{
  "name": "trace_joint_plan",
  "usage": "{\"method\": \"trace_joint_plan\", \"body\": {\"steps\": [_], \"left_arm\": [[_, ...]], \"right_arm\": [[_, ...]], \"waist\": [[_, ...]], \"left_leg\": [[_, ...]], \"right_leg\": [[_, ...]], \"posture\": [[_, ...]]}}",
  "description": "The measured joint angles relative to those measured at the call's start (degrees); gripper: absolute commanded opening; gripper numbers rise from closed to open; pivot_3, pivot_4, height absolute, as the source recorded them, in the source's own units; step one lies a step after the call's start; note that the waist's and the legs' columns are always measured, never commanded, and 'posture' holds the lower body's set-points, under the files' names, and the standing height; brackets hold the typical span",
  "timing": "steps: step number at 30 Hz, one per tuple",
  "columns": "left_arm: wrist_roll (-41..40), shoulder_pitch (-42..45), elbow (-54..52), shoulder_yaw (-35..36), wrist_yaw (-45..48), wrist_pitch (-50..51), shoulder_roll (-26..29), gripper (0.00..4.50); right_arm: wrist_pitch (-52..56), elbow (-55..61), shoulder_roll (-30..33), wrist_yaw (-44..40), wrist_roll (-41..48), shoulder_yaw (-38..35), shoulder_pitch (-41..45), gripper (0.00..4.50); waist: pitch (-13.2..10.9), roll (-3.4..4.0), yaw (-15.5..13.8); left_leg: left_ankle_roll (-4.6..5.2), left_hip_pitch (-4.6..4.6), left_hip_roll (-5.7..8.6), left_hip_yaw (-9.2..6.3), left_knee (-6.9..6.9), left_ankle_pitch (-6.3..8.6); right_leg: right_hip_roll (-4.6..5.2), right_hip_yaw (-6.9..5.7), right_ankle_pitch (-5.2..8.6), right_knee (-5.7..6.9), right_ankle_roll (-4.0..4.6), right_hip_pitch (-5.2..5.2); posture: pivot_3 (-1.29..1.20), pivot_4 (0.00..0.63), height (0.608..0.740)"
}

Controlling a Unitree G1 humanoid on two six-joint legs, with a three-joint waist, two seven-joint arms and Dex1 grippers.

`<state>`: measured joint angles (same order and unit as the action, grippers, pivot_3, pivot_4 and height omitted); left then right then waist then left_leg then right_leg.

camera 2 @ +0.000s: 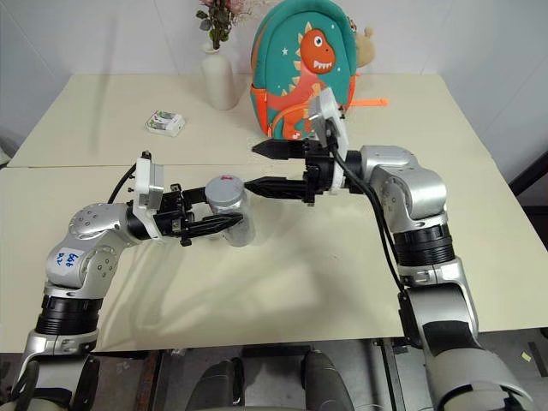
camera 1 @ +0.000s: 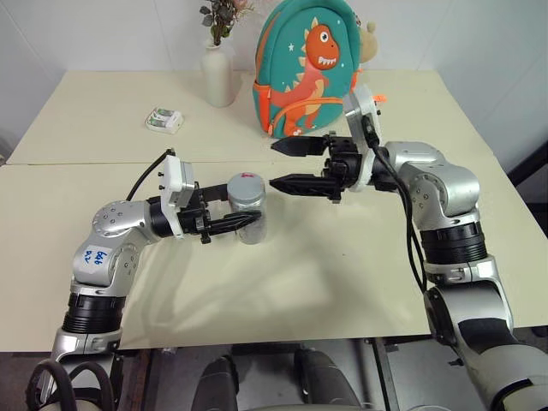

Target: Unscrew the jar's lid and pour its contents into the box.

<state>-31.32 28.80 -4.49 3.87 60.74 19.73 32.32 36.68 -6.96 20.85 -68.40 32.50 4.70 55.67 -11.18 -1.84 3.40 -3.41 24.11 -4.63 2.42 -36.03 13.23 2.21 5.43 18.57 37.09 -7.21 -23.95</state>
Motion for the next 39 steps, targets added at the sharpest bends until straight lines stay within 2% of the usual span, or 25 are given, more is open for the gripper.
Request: {"method": "trace_joint_plan", "body": {"steps": [5, 12, 22, 39], "left_arm": [[0.0, 0.0, -0.01, -0.02, 0.23, 0.01, 0.0, 2.28], [0.0, 0.0, 0.0, -0.03, 0.33, 0.0, 0.01, 2.28], [0.0, 0.0, -0.01, -0.03, 0.28, 0.0, 0.0, 2.28], [0.02, 0.0, 0.04, -0.31, -1.28, 0.14, 0.0, 2.28]], "right_arm": [[1.22, 2.61, -3.8, 2.54, 0.0, 3.7, 0.1, 4.46], [0.89, 2.85, -5.15, 4.01, -1.92, 6.39, 0.13, 4.46], [-0.56, -1.66, -5.07, 4.95, -4.01, 5.95, 1.85, 4.46], [-2.97, -4.69, -1.11, 0.38, -4.05, 5.29, 2.24, 4.46]], "waist": [[0.0, 0.0, -0.17], [0.0, 0.0, -0.15], [0.0, 0.0, -0.14], [0.0, 0.0, -0.12]], "left_leg": [[0.0, 0.02, 0.01, 0.0, -0.01, 0.0], [0.0, 0.02, 0.01, 0.0, 0.0, 0.0], [0.0, 0.02, 0.01, 0.0, 0.02, 0.0], [0.0, 0.02, 0.0, 0.0, 0.02, 0.0]], "right_leg": [[0.01, -0.02, 0.0, -0.01, 0.0, 0.0], [0.01, -0.02, 0.0, -0.01, 0.0, 0.0], [0.0, -0.02, 0.0, -0.03, 0.0, -0.01], [0.0, -0.02, 0.0, -0.03, 0.0, -0.01]], "posture": [[0.0, 0.15, 0.74], [0.0, 0.15, 0.74], [0.0, 0.15, 0.74], [0.0, 0.15, 0.74]]}}
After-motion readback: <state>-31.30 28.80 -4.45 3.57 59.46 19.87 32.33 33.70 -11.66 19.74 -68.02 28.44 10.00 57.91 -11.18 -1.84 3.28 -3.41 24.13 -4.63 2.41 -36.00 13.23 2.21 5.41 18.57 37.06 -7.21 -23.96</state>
